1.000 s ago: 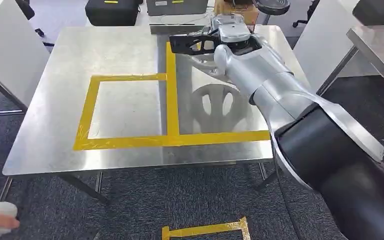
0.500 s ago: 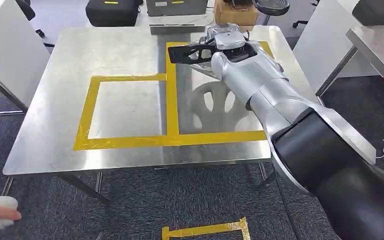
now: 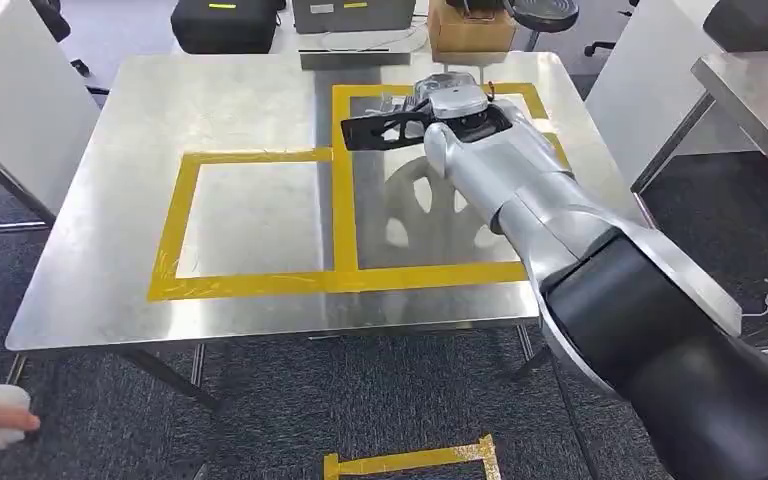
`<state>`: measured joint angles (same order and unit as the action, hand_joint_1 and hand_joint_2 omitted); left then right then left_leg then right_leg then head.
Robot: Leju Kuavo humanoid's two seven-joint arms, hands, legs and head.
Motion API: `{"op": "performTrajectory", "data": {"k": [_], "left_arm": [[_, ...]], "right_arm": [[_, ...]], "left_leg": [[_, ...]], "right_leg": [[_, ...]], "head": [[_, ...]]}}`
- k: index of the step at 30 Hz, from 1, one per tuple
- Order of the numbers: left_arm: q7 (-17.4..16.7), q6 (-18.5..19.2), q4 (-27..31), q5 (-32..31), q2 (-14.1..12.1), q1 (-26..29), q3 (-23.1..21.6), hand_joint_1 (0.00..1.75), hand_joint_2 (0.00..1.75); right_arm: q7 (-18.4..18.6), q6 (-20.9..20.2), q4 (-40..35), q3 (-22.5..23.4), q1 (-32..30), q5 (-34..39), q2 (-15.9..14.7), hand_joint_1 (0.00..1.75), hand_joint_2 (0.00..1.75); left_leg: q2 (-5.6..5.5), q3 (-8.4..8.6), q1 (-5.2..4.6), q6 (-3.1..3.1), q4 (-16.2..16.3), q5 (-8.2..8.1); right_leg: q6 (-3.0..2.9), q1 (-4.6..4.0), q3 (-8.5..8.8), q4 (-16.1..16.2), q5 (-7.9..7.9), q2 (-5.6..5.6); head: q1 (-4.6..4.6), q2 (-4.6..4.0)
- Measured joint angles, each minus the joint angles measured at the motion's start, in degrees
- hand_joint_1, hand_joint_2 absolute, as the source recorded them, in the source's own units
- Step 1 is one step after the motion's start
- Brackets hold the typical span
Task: Take the parts from the cabinet and place them on the table.
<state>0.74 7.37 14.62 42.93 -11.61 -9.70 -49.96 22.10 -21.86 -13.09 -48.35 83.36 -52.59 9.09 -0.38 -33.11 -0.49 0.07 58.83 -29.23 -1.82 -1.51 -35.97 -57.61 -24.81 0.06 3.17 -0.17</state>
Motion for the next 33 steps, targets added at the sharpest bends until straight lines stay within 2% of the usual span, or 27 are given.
{"op": "performTrajectory", "data": {"k": [10,11,16,17,24,33], "left_arm": [[2.9,1.5,0.0,-1.3,-0.4,0.0,0.2,0.0,1.75],[3.0,1.5,0.0,-1.3,-0.5,0.0,0.2,0.0,1.75],[3.4,1.0,0.0,-1.7,-0.7,0.0,0.4,0.0,1.75],[3.5,0.6,0.0,-1.8,-0.7,0.0,0.5,0.0,0.0],[3.8,0.4,0.0,-1.8,-0.7,0.0,0.5,0.0,0.0],[3.3,1.4,0.0,-1.8,-0.8,0.0,0.5,0.0,0.0]], "right_arm": [[-2.6,-0.2,0.0,0.9,-0.3,1.0,0.0,1.75,1.75],[-2.8,-0.2,0.0,1.1,-0.3,1.0,0.0,0.0,1.75],[-2.8,-0.2,0.0,1.5,-0.3,1.0,0.0,0.0,1.75],[-2.9,-0.2,0.0,1.6,-0.3,0.9,0.0,0.0,1.75],[-4.7,-1.1,0.0,2.5,-0.3,1.7,-0.1,0.0,1.75],[-6.3,-5.7,-0.5,4.4,0.7,3.8,0.0,0.0,1.75]], "left_leg": [[-0.01,0.09,0.0,0.0,0.0,0.0],[-0.01,0.09,0.0,0.0,0.0,0.0],[-0.04,0.1,0.0,0.0,0.0,0.0],[-0.06,0.1,0.0,0.0,0.0,0.0],[-0.11,0.11,0.0,-0.01,0.0,0.01],[-0.02,0.14,0.0,0.0,0.0,0.01]], "right_leg": [[0.0,0.0,0.08,0.0,0.0,0.0],[0.0,0.0,0.08,0.0,0.0,0.0],[0.0,-0.01,0.08,0.0,0.0,0.0],[0.0,-0.01,0.08,0.0,0.0,0.01],[0.0,0.0,0.12,0.0,0.0,0.0],[0.0,0.0,0.15,0.0,0.0,0.0]], "head": [[-0.02,0.0],[0.0,0.0],[-0.02,0.0],[-0.04,0.0],[-0.02,0.0],[-0.02,0.0]]}}
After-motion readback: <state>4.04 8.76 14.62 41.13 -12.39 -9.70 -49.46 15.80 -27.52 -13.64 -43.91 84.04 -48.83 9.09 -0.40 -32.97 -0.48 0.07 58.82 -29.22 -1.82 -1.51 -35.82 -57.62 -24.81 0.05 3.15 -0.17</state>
